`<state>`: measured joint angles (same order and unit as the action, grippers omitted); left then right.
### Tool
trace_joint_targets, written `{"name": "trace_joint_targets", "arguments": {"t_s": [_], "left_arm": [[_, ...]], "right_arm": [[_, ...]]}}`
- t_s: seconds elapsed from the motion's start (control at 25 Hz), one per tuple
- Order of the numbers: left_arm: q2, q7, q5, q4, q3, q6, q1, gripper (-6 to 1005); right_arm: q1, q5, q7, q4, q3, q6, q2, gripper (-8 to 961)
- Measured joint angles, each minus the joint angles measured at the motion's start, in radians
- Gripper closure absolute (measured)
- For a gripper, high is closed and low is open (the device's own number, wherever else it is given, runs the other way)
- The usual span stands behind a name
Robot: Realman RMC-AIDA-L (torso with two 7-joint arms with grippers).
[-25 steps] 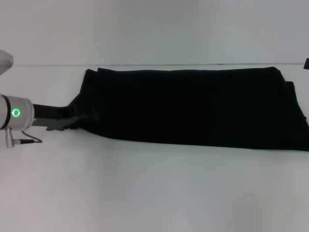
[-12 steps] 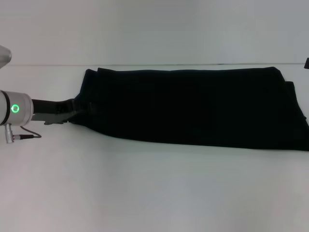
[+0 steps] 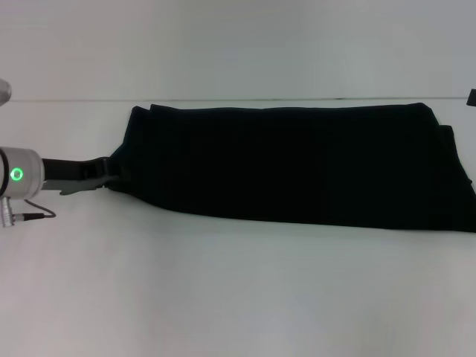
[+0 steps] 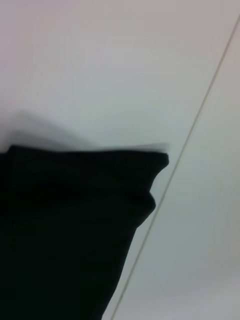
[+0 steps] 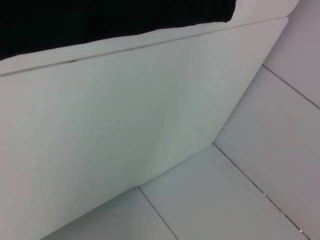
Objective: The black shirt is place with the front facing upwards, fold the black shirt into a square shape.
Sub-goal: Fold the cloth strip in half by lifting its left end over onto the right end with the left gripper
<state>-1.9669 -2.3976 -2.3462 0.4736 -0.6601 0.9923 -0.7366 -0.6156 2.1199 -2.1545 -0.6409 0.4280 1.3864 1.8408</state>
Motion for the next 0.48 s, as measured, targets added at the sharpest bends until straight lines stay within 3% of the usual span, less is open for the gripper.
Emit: {"name": "trace_joint_targets", "arguments": {"t_s": [0.2, 0.32, 0.48], "left_arm": [[-0.012, 0.001, 0.012, 0.043, 0.002, 0.002, 0.039, 691], [-0.021, 0.004, 0.025, 0.075, 0.002, 0.008, 0.067, 886], [-0.026, 0.026, 0.057, 0.087, 0.002, 0.014, 0.089, 918]], "right_arm": [[0.0, 0.0, 0.002, 0.002, -0.002, -0.003, 0.008, 94], [0.001, 0.0, 0.003, 0.005, -0.003, -0.004, 0.011, 95], [0.0, 0.0, 0.004, 0.005, -0.003, -0.006, 0.017, 96]]}}
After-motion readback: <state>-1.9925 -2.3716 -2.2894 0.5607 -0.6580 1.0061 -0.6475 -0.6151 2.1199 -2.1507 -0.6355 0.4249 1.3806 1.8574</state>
